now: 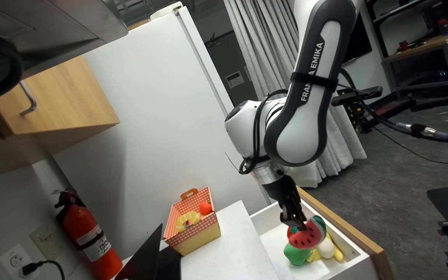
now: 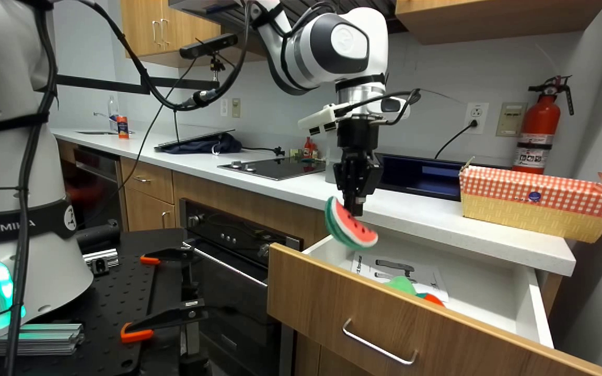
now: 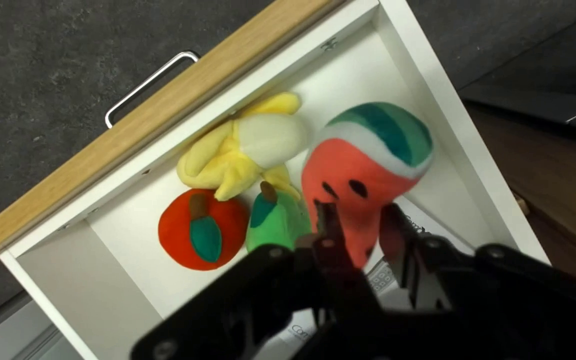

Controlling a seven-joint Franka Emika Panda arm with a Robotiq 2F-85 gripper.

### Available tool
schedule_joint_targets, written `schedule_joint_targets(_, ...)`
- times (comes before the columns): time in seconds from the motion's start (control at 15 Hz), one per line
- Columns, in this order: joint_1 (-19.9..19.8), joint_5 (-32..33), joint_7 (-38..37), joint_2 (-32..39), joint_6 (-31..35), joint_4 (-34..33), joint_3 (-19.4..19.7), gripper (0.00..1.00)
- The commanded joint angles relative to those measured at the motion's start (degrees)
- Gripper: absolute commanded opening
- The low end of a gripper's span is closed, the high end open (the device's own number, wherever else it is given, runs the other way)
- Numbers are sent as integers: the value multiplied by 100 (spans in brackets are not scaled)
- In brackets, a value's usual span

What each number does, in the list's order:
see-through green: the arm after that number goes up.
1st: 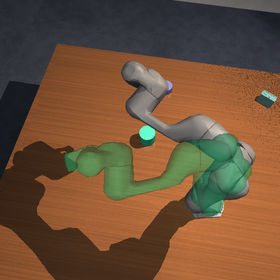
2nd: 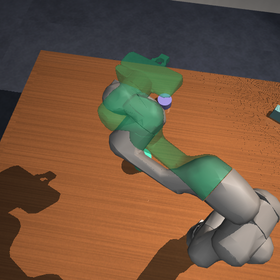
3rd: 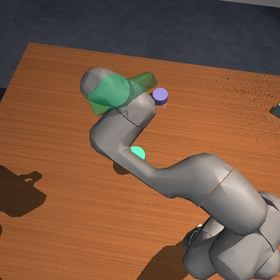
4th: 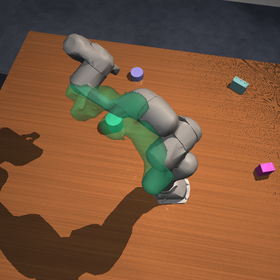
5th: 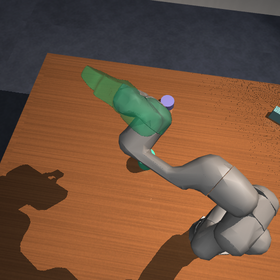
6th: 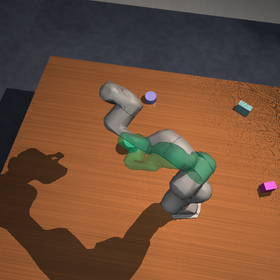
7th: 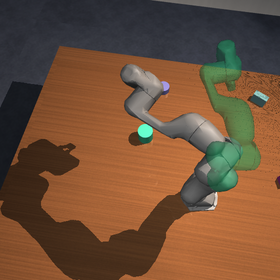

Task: Take the watermelon plush toy and put it in the open drawer

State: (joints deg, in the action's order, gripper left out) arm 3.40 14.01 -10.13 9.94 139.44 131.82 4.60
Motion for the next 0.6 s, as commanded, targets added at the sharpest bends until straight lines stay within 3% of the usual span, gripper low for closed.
schedule_joint_targets(0.0, 3, 155, -193, 85, 47, -62, -94, 59)
schedule_joint_targets(0.33, 16, 122, -126, 119, -24, -73, -168, 96)
schedule_joint_targets(0.53, 2, 62, -91, 145, -36, -139, -188, 100)
